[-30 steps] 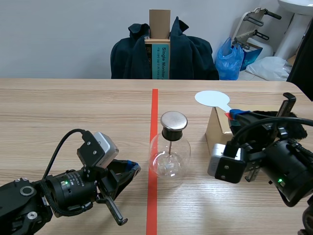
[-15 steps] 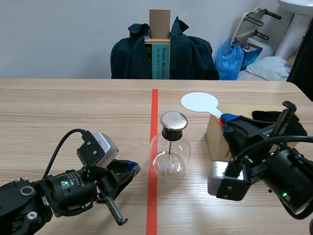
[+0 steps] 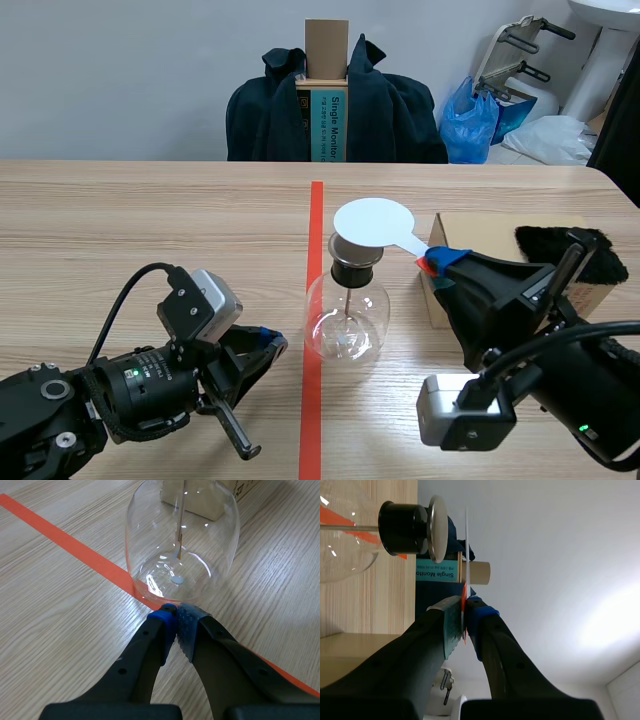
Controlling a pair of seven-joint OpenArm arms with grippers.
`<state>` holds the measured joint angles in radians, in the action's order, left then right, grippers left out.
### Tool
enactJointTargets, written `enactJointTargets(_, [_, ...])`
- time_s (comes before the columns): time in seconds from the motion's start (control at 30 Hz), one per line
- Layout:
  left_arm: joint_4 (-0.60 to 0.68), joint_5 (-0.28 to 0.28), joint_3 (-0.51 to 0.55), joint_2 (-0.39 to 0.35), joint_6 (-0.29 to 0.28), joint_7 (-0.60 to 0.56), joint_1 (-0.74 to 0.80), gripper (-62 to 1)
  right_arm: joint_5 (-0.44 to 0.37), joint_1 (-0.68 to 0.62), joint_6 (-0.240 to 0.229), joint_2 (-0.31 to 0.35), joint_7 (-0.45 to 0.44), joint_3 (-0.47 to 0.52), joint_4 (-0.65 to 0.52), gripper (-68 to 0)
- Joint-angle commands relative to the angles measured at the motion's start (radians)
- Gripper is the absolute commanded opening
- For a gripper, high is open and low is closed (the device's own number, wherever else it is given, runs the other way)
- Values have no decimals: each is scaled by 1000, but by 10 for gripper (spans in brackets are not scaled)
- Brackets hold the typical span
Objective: Do the electroscope experiment.
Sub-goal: 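Move the plate toward and away from the electroscope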
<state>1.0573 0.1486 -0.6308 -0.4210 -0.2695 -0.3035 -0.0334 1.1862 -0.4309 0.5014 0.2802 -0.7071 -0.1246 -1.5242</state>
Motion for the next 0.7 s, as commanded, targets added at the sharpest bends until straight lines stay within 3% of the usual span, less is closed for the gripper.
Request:
enactJointTargets(0.0, [26, 3, 1, 5, -2, -13, -6, -583, -8, -2, 11, 16, -12, 8, -15, -667])
enactJointTargets(0.47, [26, 3, 3, 5, -2, -13, -6, -583, -8, -5, 11, 16, -21, 8, -15, -667])
enactJointTargets(0.67, [26, 3, 3, 5, -2, -13, -6, -583, -8, -5, 11, 16, 42, 8, -15, -667])
